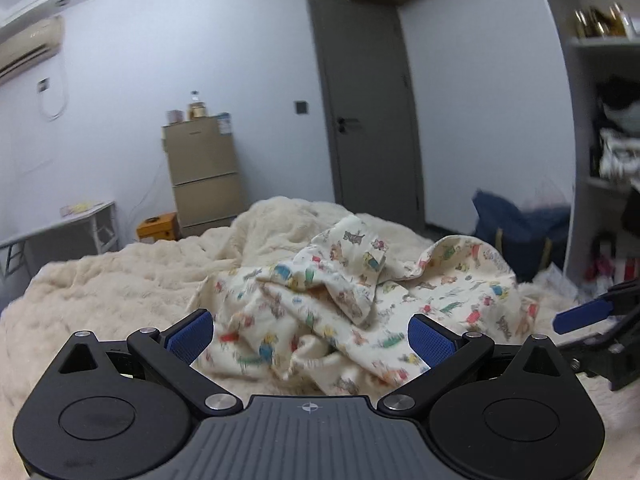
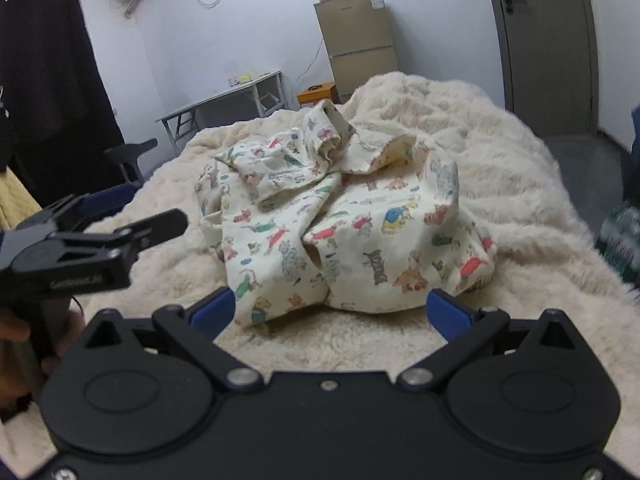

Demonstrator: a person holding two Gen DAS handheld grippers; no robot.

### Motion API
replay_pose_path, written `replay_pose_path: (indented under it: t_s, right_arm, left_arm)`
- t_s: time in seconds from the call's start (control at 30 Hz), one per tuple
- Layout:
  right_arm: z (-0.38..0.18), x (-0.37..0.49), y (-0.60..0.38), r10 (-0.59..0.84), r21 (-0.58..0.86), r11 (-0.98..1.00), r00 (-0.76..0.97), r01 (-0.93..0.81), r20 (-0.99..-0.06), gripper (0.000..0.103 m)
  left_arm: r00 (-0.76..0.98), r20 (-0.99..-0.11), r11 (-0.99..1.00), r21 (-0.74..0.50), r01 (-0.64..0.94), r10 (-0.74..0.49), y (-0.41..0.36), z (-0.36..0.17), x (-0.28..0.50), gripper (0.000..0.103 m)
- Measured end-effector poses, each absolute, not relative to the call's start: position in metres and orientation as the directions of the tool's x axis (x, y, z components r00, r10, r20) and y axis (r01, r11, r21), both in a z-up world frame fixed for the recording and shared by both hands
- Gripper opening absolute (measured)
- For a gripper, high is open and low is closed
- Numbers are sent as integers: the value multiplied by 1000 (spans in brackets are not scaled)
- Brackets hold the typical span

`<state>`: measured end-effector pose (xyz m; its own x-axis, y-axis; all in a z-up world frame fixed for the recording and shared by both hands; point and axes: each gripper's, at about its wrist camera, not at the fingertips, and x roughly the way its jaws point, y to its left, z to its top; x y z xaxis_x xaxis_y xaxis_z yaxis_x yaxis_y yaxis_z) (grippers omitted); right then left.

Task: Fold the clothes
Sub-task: 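Reach the left gripper to the printed garment and pinch its edge, then lift the garment edge with the left gripper while the right gripper pinches another edge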

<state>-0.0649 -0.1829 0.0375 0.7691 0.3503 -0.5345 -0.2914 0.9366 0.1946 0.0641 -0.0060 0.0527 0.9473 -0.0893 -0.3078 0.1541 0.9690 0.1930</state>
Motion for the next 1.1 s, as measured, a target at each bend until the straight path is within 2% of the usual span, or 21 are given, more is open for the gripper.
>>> replay_pose_path:
  t_s: [0.07, 0.2, 0.3, 0.33, 0.4, 0.5, 0.53, 0.57, 0.6, 0.63, 0.67, 0.77, 0.87, 0.93, 1.1]
  right_arm:
    - [38, -61, -188, 369, 218, 929, 763, -297, -531, 103]
    - [38, -55, -199, 405, 266, 913, 749, -308, -524, 103]
    - [36, -54, -201, 379, 259, 924, 754, -281, -537, 103]
    - [35, -53, -201, 377, 257, 925, 750, -279, -544, 103]
    - [29, -50, -198, 378, 257, 925, 729, -279, -570, 103]
    - [24, -48, -195, 388, 263, 922, 711, -285, -587, 103]
    - [23, -48, -194, 390, 264, 921, 709, -288, -588, 103]
    - [22, -49, -194, 392, 264, 920, 707, -290, -589, 103]
    - [22, -51, -193, 389, 258, 921, 712, -292, -585, 103]
    - [22, -52, -192, 388, 255, 922, 714, -293, -583, 103]
    - [23, -52, -192, 388, 253, 922, 715, -294, -581, 103]
    - [24, -54, -191, 379, 235, 926, 725, -297, -575, 103]
    - [29, -56, -192, 371, 215, 929, 743, -302, -558, 103]
    - [35, -56, -196, 356, 191, 934, 763, -301, -539, 103]
    - [47, -51, -211, 327, 155, 945, 797, -289, -508, 103]
  left_arm:
    - [949, -303, 955, 244, 167, -88, -11, 55, 76, 103]
    - [933, -348, 863, 438, 251, -94, -36, 44, 110, 103]
    - [923, -375, 778, 553, 298, -87, -56, 31, 128, 101]
    - [921, -379, 767, 564, 306, -89, -58, 28, 132, 101]
    - [905, -415, 753, 566, 336, -91, -63, 22, 144, 93]
    - [867, -486, 766, 513, 386, -111, -60, 16, 163, 76]
    - [858, -499, 775, 493, 395, -120, -57, 15, 166, 65]
    - [855, -503, 786, 475, 395, -126, -53, 16, 169, 48]
    - [862, -492, 800, 466, 379, -122, -46, 18, 169, 42]
    - [866, -484, 809, 456, 371, -125, -41, 20, 168, 25]
    - [867, -479, 826, 427, 368, -138, -32, 24, 167, 12]
    - [871, -445, 881, 303, 363, -206, -1, 41, 156, 9]
    - [900, -351, 910, 223, 349, -260, 32, 65, 127, 9]
    - [915, -261, 931, 113, 347, -309, 68, 86, 95, 9]
    - [949, -115, 955, -73, 288, -295, 146, 105, 46, 9]
